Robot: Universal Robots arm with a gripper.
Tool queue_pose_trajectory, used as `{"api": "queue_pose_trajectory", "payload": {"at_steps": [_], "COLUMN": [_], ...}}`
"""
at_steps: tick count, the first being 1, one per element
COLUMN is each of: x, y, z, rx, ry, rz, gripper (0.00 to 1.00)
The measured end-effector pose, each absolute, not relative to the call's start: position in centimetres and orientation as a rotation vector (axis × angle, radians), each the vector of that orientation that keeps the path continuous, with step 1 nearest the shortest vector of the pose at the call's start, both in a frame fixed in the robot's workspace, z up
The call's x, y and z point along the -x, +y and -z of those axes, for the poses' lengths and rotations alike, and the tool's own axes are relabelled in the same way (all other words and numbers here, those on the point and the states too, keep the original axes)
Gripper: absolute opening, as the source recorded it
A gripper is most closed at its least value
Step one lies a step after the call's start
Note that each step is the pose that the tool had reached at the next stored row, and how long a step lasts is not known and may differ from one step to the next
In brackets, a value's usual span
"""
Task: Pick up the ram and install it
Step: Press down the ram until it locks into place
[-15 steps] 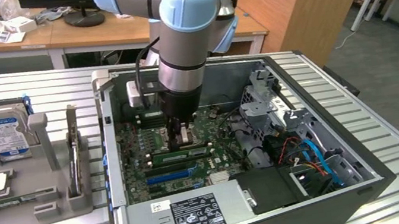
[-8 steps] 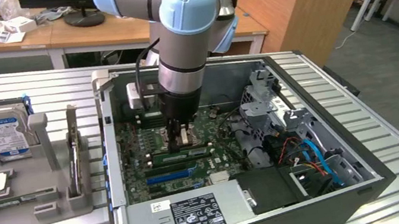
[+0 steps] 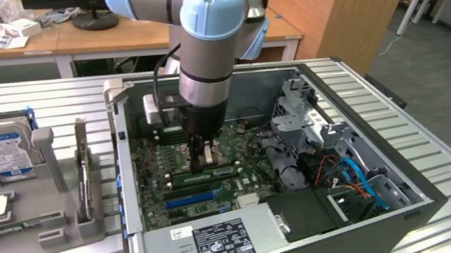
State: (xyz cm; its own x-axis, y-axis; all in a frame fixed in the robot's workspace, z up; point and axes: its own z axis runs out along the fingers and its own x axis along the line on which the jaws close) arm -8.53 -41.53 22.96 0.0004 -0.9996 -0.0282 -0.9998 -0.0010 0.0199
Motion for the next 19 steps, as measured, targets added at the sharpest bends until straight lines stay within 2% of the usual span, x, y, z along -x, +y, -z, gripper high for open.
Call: {"api": "queue_pose_trajectory", "payload": {"at_steps": [19], "x": [8.53], "y": [-41.53], "z": [-22.71], "rx": [2.218], "ry": [2.216], "rz": [-0.053], "gripper": [0.11]}}
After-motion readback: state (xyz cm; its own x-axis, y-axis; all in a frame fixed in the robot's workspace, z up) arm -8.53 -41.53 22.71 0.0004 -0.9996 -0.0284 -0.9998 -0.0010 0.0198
